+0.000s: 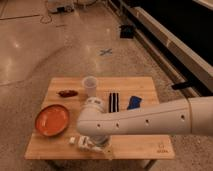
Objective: Place the bottle in the ceramic bowl
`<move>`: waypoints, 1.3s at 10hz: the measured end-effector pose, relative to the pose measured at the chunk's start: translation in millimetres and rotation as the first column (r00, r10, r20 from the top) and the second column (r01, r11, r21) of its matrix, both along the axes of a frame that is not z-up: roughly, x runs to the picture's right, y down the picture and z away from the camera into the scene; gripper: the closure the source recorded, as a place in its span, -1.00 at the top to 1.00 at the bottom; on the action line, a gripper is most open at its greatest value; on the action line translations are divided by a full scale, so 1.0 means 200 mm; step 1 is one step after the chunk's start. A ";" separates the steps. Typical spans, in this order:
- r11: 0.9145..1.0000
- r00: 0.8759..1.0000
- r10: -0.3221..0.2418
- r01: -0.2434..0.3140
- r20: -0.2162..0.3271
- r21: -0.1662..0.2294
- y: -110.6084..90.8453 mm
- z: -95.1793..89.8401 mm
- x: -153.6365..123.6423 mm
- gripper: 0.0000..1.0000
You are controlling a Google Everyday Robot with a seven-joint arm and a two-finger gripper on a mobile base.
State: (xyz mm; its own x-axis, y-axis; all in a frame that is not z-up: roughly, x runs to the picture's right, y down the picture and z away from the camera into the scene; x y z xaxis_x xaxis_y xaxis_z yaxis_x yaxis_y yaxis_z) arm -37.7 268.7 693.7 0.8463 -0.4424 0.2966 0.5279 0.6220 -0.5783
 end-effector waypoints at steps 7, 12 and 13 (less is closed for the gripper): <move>0.984 0.983 0.180 -0.180 -0.021 0.013 0.02 0.29 -0.11 0.60; 0.974 0.974 0.226 -0.227 0.035 0.029 0.04 0.36 -0.10 0.04; 0.974 0.972 0.223 -0.224 0.079 0.012 0.02 0.35 -0.09 -0.19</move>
